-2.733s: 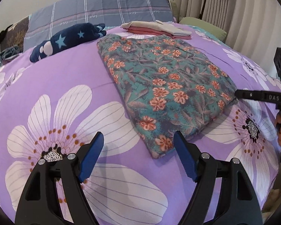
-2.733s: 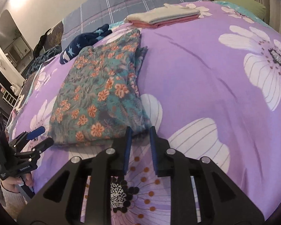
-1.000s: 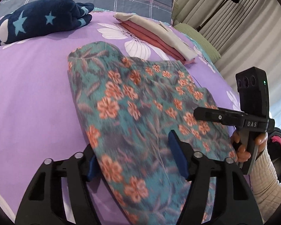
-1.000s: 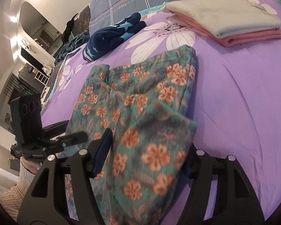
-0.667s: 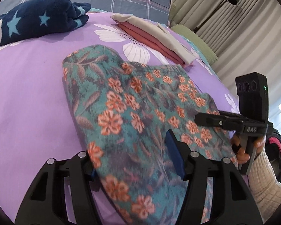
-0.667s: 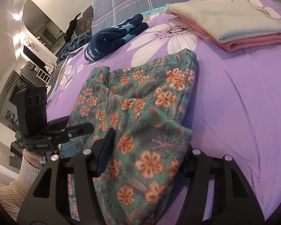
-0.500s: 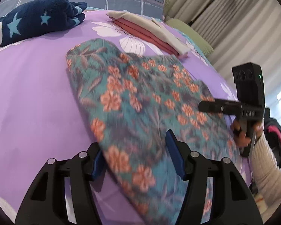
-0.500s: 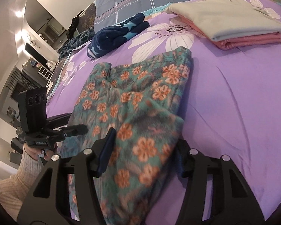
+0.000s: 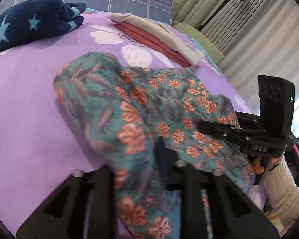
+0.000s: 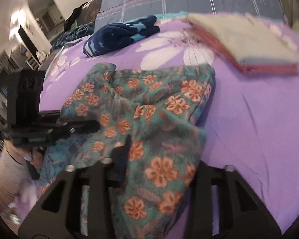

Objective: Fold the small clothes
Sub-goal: 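Grasp the folded teal shirt with the left gripper while the right gripper grasps beside it, then lift the folded shirt with both grippers and carry it across the bed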

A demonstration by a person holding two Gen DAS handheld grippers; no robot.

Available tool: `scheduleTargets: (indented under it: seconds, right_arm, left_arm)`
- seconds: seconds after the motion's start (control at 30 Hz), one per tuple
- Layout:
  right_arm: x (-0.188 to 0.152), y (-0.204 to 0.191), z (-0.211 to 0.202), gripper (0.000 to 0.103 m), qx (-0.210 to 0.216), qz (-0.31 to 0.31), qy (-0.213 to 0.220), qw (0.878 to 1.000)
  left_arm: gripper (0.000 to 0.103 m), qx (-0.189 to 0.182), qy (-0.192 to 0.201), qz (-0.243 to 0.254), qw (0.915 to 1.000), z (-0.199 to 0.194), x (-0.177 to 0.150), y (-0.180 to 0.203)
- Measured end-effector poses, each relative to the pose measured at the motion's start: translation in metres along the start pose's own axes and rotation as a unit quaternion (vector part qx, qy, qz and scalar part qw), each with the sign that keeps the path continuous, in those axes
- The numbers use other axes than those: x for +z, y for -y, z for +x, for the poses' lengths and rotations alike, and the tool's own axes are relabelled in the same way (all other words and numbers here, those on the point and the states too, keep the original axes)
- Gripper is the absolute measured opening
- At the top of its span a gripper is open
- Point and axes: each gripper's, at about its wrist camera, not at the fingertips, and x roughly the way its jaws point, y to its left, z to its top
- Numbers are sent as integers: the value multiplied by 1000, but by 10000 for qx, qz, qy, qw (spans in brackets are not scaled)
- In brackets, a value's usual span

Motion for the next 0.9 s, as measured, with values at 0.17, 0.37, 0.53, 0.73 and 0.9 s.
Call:
scheduleTargets:
  seconds: [0.17,0.37,0.53,0.73,0.9]
  right_arm:
    - [-2,-32,-44,24,-364,-302,622,9969]
    - [-20,-62,-125,24,-781,-604,1591,9823]
    - [-41,-64,-193,24,-1179,-710,2419,9605]
    - [-58,-28,-265,23,-1708,-440,2898,9407]
    - [-66,34,-312,24,-2139,144,3024,9288]
  left_arm:
    - [11,160,531,354,9978,-37,4,32]
    - [10,239,1093,1027,9884,-86,10,94]
    - [10,104,1453,1359,9800,-103,15,152]
    - [10,-173,1604,1955,9674,-95,38,230]
    - [10,-493,1461,2401,9584,-56,67,300]
